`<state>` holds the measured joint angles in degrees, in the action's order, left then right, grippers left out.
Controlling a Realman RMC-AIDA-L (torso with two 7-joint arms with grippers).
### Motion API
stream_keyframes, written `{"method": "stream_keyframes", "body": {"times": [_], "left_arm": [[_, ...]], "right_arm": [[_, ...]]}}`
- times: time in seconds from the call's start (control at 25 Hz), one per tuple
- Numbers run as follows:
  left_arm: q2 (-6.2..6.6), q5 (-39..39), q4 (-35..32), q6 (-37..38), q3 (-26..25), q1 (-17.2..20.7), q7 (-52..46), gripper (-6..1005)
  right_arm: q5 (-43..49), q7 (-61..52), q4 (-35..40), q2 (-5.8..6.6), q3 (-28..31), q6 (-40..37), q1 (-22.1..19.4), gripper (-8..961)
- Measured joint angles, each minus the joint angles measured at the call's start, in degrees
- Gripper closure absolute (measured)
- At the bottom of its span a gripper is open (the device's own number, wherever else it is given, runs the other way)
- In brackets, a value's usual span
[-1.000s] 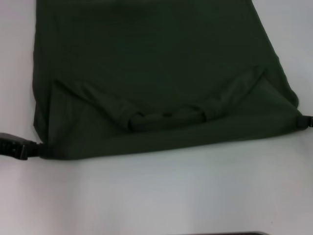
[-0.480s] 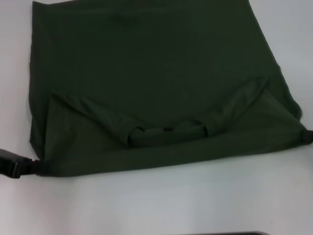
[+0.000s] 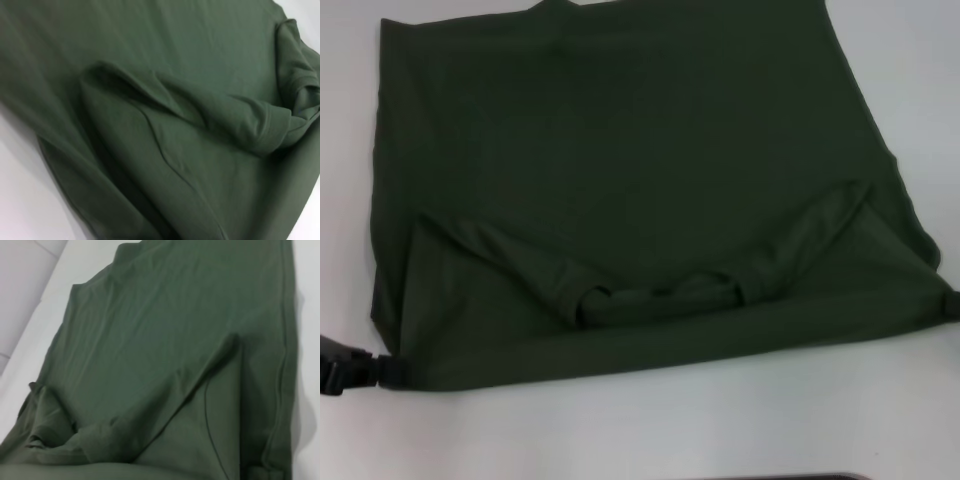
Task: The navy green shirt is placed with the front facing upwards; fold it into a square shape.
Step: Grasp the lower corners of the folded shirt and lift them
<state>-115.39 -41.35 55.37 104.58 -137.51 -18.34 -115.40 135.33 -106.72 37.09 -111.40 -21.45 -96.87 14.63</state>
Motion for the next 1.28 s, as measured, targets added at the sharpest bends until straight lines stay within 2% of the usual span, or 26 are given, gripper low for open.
{"method": "stream_keyframes", "body": {"times": [0.68,1.28], "left_arm": [[0.2,1.59,-0.01,3.74,-0.04,0.9,1.25,976],[0.26,3.29,-0.17,5.76,-0.25,1.52,1.51,974]], "right_arm": [[0.09,0.8,0.0,-0.34,-0.42,-3.68,-2.33,917],[2.49,0.93,0.0,-0.32,-0.09,-5.47,-2.54,917]]}}
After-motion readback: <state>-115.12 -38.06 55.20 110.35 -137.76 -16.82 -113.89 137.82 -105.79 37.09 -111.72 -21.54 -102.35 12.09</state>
